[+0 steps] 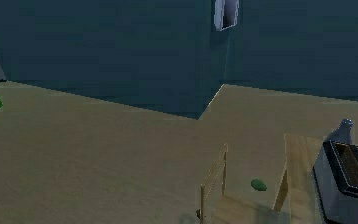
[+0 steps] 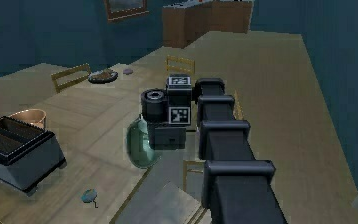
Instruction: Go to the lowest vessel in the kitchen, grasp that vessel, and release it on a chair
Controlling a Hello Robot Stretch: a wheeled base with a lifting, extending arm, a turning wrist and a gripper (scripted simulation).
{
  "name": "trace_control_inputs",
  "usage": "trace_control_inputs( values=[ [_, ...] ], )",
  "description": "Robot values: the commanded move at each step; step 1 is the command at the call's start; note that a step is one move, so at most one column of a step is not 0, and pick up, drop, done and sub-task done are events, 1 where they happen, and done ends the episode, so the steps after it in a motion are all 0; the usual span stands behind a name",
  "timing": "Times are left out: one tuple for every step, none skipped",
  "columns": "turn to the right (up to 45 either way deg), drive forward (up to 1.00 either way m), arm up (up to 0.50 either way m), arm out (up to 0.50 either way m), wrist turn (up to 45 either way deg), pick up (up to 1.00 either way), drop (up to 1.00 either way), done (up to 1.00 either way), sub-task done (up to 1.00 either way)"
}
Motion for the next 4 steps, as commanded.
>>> trace_control_inputs(
  values=[
    [0.0,0.0,0.0,0.0,-45.0,0.0,0.0,0.0,0.0],
    [0.0,0.0,0.0,0.0,-45.0,0.0,0.0,0.0,0.0],
    [0.0,0.0,0.0,0.0,-36.0,0.0,0.0,0.0,0.0],
    [0.0,0.0,0.0,-0.16,0.0,0.0,0.0,0.0,0.0]
  ],
)
